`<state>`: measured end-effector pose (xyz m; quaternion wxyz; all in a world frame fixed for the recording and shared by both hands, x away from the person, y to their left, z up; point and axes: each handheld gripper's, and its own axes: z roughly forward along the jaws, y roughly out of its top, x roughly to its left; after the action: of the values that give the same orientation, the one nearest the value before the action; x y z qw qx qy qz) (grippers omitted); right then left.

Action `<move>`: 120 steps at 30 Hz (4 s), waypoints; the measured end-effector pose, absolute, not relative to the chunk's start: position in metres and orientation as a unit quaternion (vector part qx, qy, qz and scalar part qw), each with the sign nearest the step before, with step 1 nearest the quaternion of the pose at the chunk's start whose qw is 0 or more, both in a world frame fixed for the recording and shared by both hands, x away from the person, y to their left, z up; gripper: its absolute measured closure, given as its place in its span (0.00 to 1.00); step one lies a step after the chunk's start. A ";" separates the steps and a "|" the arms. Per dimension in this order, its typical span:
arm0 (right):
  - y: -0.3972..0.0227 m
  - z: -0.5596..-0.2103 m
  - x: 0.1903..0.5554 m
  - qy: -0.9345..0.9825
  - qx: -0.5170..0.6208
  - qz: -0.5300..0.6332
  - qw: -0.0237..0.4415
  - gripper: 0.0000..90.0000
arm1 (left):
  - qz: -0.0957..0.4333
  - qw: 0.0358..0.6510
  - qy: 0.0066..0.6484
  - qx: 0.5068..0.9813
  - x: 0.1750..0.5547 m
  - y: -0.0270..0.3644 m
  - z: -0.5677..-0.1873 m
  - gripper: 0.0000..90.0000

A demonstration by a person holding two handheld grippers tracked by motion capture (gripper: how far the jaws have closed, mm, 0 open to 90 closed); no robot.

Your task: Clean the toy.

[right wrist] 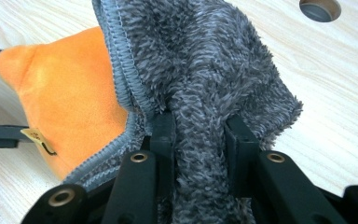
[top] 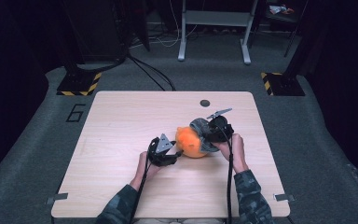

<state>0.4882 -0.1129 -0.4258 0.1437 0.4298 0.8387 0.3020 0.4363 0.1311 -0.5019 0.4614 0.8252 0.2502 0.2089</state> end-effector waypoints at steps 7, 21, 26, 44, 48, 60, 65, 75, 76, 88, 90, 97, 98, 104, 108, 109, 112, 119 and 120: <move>-0.117 -0.430 0.486 0.831 0.436 0.312 0.146 0.77 | 0.223 0.475 0.240 0.817 0.435 0.124 -0.505 0.86; -0.122 -0.408 0.468 0.818 0.428 0.349 0.163 0.77 | 0.200 0.488 0.258 0.810 0.428 0.127 -0.492 0.92; -0.105 -0.397 0.461 0.825 0.403 0.362 0.163 0.77 | 0.193 0.485 0.261 0.812 0.427 0.127 -0.488 0.92; -0.078 -0.408 0.465 0.847 0.382 0.328 0.171 0.76 | 0.184 0.485 0.268 0.812 0.432 0.135 -0.495 0.92; -0.090 -0.414 0.467 0.842 0.396 0.325 0.167 0.76 | 0.180 0.492 0.268 0.809 0.432 0.137 -0.498 0.92; -0.120 -0.428 0.472 0.829 0.434 0.313 0.162 0.76 | 0.178 0.502 0.258 0.806 0.432 0.138 -0.502 0.92; -0.134 -0.436 0.477 0.820 0.459 0.307 0.153 0.76 | 0.181 0.504 0.257 0.805 0.432 0.139 -0.502 0.92; -0.149 -0.464 0.490 0.816 0.501 0.248 0.146 0.76 | 0.186 0.504 0.256 0.804 0.432 0.139 -0.503 0.92; -0.150 -0.463 0.489 0.816 0.501 0.248 0.147 0.76 | 0.188 0.503 0.256 0.804 0.432 0.139 -0.503 0.92; -0.120 -0.398 0.461 0.826 0.429 0.316 0.185 0.77 | 0.192 0.503 0.252 0.804 0.431 0.139 -0.503 0.92; -0.108 -0.392 0.459 0.830 0.413 0.329 0.179 0.77 | 0.192 0.504 0.252 0.804 0.431 0.138 -0.503 0.92; -0.067 -0.389 0.462 0.854 0.366 0.340 0.146 0.77 | 0.194 0.503 0.251 0.804 0.431 0.138 -0.503 0.92; -0.062 -0.390 0.463 0.859 0.359 0.335 0.143 0.77 | 0.197 0.501 0.250 0.805 0.432 0.138 -0.503 0.92; -0.048 -0.397 0.464 0.871 0.347 0.312 0.156 0.77 | 0.198 0.499 0.252 0.805 0.432 0.138 -0.505 0.92; -0.053 -0.399 0.465 0.873 0.339 0.305 0.172 0.77 | 0.197 0.500 0.252 0.804 0.432 0.138 -0.505 0.92; -0.055 -0.399 0.465 0.873 0.342 0.303 0.169 0.77 | 0.197 0.500 0.252 0.804 0.432 0.138 -0.505 0.92; -0.063 -0.402 0.465 0.866 0.358 0.305 0.166 0.77 | 0.198 0.500 0.252 0.805 0.432 0.138 -0.506 0.92; -0.091 -0.411 0.466 0.852 0.394 0.298 0.173 0.77 | 0.200 0.498 0.250 0.806 0.432 0.138 -0.506 0.92; -0.095 -0.413 0.466 0.849 0.402 0.299 0.168 0.77 | 0.200 0.499 0.250 0.805 0.431 0.138 -0.506 0.92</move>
<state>0.4664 -0.0954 -0.4126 0.1682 0.4016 0.8492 0.2987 0.4314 0.1375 -0.5055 0.4992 0.8052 0.2501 0.1997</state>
